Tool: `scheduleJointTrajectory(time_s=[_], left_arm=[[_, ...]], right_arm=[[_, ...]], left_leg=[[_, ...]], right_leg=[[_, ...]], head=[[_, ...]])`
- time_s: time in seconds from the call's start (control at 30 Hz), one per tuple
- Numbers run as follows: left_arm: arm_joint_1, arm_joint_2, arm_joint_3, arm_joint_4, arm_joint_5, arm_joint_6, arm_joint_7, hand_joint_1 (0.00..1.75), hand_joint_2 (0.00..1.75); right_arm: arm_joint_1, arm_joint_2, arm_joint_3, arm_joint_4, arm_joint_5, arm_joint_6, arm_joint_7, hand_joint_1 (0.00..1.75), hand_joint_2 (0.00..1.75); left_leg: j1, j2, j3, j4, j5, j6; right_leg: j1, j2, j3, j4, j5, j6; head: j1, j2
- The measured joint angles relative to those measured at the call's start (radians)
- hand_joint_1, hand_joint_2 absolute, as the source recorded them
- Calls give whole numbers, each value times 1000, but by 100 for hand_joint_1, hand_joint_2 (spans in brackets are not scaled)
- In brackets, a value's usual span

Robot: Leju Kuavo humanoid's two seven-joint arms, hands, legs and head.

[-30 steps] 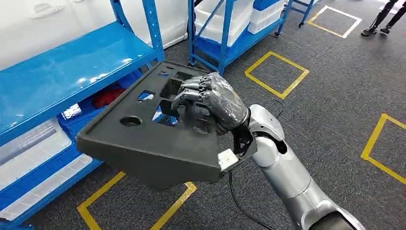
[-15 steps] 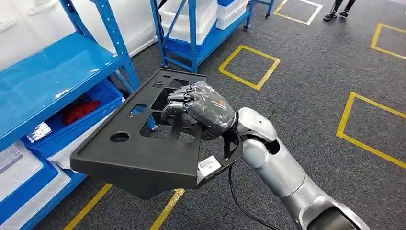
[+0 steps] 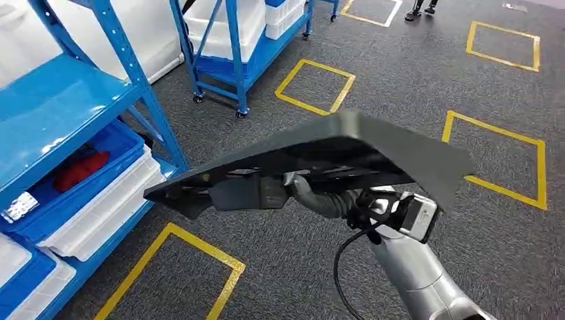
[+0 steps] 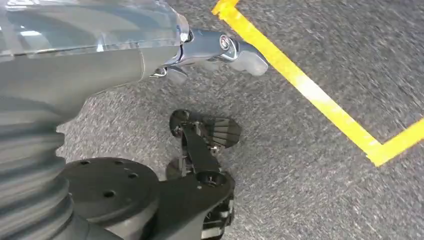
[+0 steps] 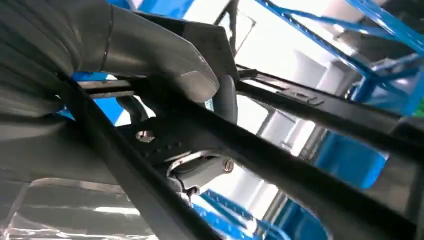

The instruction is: Take the parts from the cabinet and place them on the table.

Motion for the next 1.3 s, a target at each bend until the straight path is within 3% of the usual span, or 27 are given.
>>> scheduleJointTrajectory(time_s=[0.03, 0.13, 0.17, 0.23, 0.3, 0.33, 0.37, 0.4, 0.47, 0.5, 0.53, 0.6, 0.67, 0.73, 0.77, 0.83, 0.87, 0.9, 0.93, 0.97, 1.0, 1.03, 1.07, 1.17, 1.2, 1.23, 1.3], left_arm=[[0, 0, 0, 0, 0, 0, 0, 0, 175], [-1, 0, 1, 0, 0, 0, 0, 0, 175], [-2, 0, 1, 0, 0, 0, 0, 0, 175], [-2, 0, 2, 0, 0, 0, 0, 0, 175], [1, 0, 2, 0, 0, -1, 0, 0, 175], [2, 0, 3, 0, -1, -1, 0, 0, 175], [3, 0, 4, 0, 0, 0, 1, 0, 175], [4, 0, 5, 0, 0, 0, 1, 0, 175], [2, 1, 5, 0, 0, 0, 1, 0, 175], [2, 1, 6, 0, 0, 0, 1, 0, 175], [4, 3, 8, 0, 0, 0, 1, 0, 175], [0, 3, 8, 0, -1, 0, 2, 0, 175], [-2, 2, 8, 0, -1, 0, 2, 0, 175], [-2, 2, 8, 0, 0, 0, 1, 0, 175], [-1, 3, 8, 0, 0, 0, 1, 0, 175], [1, 3, 9, 0, -2, -1, 1, 0, 175], [2, 3, 10, 0, -4, -2, 1, 0, 175], [1, 3, 10, 0, -7, -3, 1, 0, 175], [1, 2, 11, 0, -11, -4, 1, 0, 175], [-1, 2, 12, 0, -14, -5, 1, 0, 175], [-2, 2, 12, 0, -18, -4, 2, 0, 175], [-2, 3, 13, 0, -19, -2, 4, 0, 175], [-2, 2, 13, 0, -21, 1, 5, 0, 175], [-3, 1, 13, 0, -24, 9, 19, 0, 175], [-4, 1, 13, 0, -26, 13, 31, 0, 175], [-4, 1, 14, 0, -29, 19, 48, 0, 175], [-1, 1, 18, 0, -20, 49, 102, 0, 175]], right_arm=[[1, 2, -4, -5, -1, 0, 0, 175, 175], [12, 2, -14, -14, -3, 0, 0, 175, 175], [13, 2, -16, -18, -3, 1, 0, 175, 175], [14, 5, -18, -25, -5, 1, 0, 175, 175], [17, 10, -18, -25, -6, 1, 0, 175, 175], [20, 10, -18, -25, -6, 1, 0, 175, 175], [25, 10, -18, -25, -6, 1, 1, 175, 175], [27, 10, -18, -25, -6, 1, 0, 175, 175], [27, 10, -19, -26, -6, 1, 0, 175, 175], [27, 10, -19, -27, -6, 1, 0, 175, 175], [26, 10, -19, -27, -6, 1, 0, 175, 175], [28, 10, -20, -27, -6, 1, 1, 175, 175], [30, 10, -23, -27, -6, 1, 1, 175, 175], [29, 10, -28, -30, -6, 1, 1, 175, 175], [28, 10, -28, -31, -10, 2, 1, 175, 175], [33, 10, -29, -31, -41, 31, 3, 175, 175], [36, 10, -31, -31, -71, 54, 11, 175, 175], [41, 13, -33, -33, -101, 73, 22, 175, 175], [45, 17, -35, -38, -133, 90, 32, 175, 175], [46, 24, -35, -48, -165, 105, 44, 175, 175], [46, 31, -35, -58, -191, 115, 52, 175, 175], [47, 38, -35, -64, -207, 122, 56, 175, 175], [51, 49, -35, -69, -219, 129, 58, 175, 175], [68, 60, -34, -75, -230, 144, 65, 175, 175], [71, 63, -34, -79, -230, 150, 67, 175, 175], [71, 66, -33, -83, -233, 159, 67, 175, 175], [74, 79, -30, -83, -249, 172, 67, 175, 175]], left_leg=[[-8, 7, -1, 5, -6, -7], [-8, 38, 8, -1, -7, -21], [-6, 44, 5, 2, -15, -28], [1, -34, -20, 78, -74, -36], [2, -63, -96, 247, -152, -41], [2, -66, -128, 315, -170, -42], [2, -66, -140, 333, -161, -42], [2, -66, -128, 298, -130, -40], [4, -80, -49, 122, -31, -33], [6, -119, -12, 38, 5, -29], [9, -167, -4, 11, -8, -25], [3, -149, -5, 8, -4, -19], [5, -129, -1, -3, 4, -8], [9, -104, 5, -17, 14, 6], [6, -91, 3, -17, 15, 9], [2, -65, 1, -16, 14, 11], [2, -54, 0, -15, 13, 11], [2, -42, 0, -15, 13, 11], [2, -31, 1, -15, 11, 10], [2, -21, 2, -13, 9, 7], [1, -13, 4, -12, 6, 4], [-6, -6, 4, -10, 2, -2], [-8, 0, 5, -6, -1, -7], [-5, 27, 11, -7, -5, -23], [0, 13, 6, 0, -17, -31], [2, -26, -4, 32, -43, -34], [4, -59, -70, 181, -121, -37]], right_leg=[[11, -3, 3, -9, -1, -8], [13, 37, -3, -9, 2, -21], [6, 50, 1, -18, 8, -31], [1, 67, 1, -22, 12, -40], [2, 91, 1, -21, 13, -42], [4, 104, 1, -21, 13, -43], [4, 117, 1, -20, 13, -43], [4, 130, 1, -18, 13, -42], [3, 155, 4, -15, 13, -41], [2, 164, 3, -15, 12, -39], [7, 174, -3, -10, 15, -31], [-4, 196, -14, -14, 24, -16], [-2, 217, -16, -21, 32, -1], [4, 129, -37, 29, -10, 1], [2, 107, -70, 99, -51, 4], [-2, 92, -141, 255, -118, 7], [-3, 92, -155, 288, -121, 9], [-4, 90, -144, 272, -104, 10], [-5, 85, -109, 212, -70, 9], [-6, 75, -54, 115, -27, 7], [-4, 49, -2, 27, 3, 3], [8, 7, 21, -20, -14, -3], [9, 24, 18, -22, -7, -13], [13, 54, 15, -24, -6, -26], [5, 62, 19, -31, -1, -34], [4, 69, 19, -31, 0, -39], [4, 87, 19, -31, 1, -45]], head=[[0, 0], [0, 0], [0, 0], [0, 0], [0, 0], [0, 0], [0, 0], [0, 0], [0, 0], [0, 0], [0, 0], [0, 0], [0, 0], [0, 0], [0, 0], [0, 0], [0, 0], [0, 0], [0, 0], [0, 0], [0, 0], [0, 0], [0, 0], [0, 0], [0, 0], [0, 0], [0, 0]])
